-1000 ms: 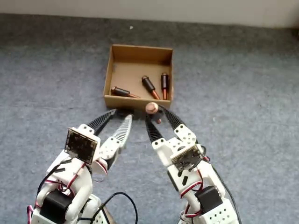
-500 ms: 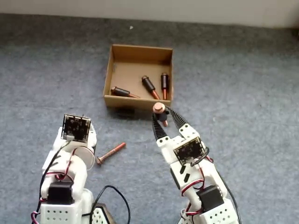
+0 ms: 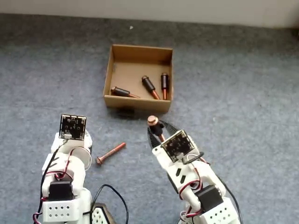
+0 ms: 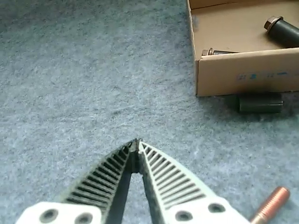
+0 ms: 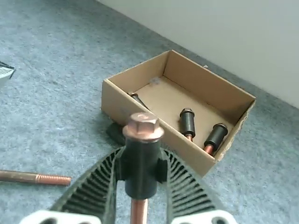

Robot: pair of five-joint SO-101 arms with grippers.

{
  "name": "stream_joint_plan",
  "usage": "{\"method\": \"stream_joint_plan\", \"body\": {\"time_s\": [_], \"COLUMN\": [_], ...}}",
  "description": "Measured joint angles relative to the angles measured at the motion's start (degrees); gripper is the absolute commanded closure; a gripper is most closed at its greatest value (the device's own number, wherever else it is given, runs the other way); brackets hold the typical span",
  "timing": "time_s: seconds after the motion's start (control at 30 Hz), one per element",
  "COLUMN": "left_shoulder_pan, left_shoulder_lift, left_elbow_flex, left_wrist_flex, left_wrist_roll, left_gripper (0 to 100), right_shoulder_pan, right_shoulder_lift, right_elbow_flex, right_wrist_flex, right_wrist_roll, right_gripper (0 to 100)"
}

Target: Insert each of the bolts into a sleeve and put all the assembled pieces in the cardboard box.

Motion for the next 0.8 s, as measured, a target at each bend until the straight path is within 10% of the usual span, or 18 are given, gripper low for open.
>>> {"method": "stream_joint_plan", "body": {"time_s": [0.8], "left_shoulder_pan": [0.0], "left_shoulder_lift": [0.0], "left_elbow_flex": [0.0], "left_wrist_flex": [0.0], "left_wrist_roll": [-2.02], "left_gripper": [98], "right_shoulder_pan": [2.02], "right_shoulder_lift": [89.76], "right_elbow_flex": [-60.57], "right_wrist_flex": [-15.12], "right_wrist_roll": [4.75], "right_gripper": [98.9]}}
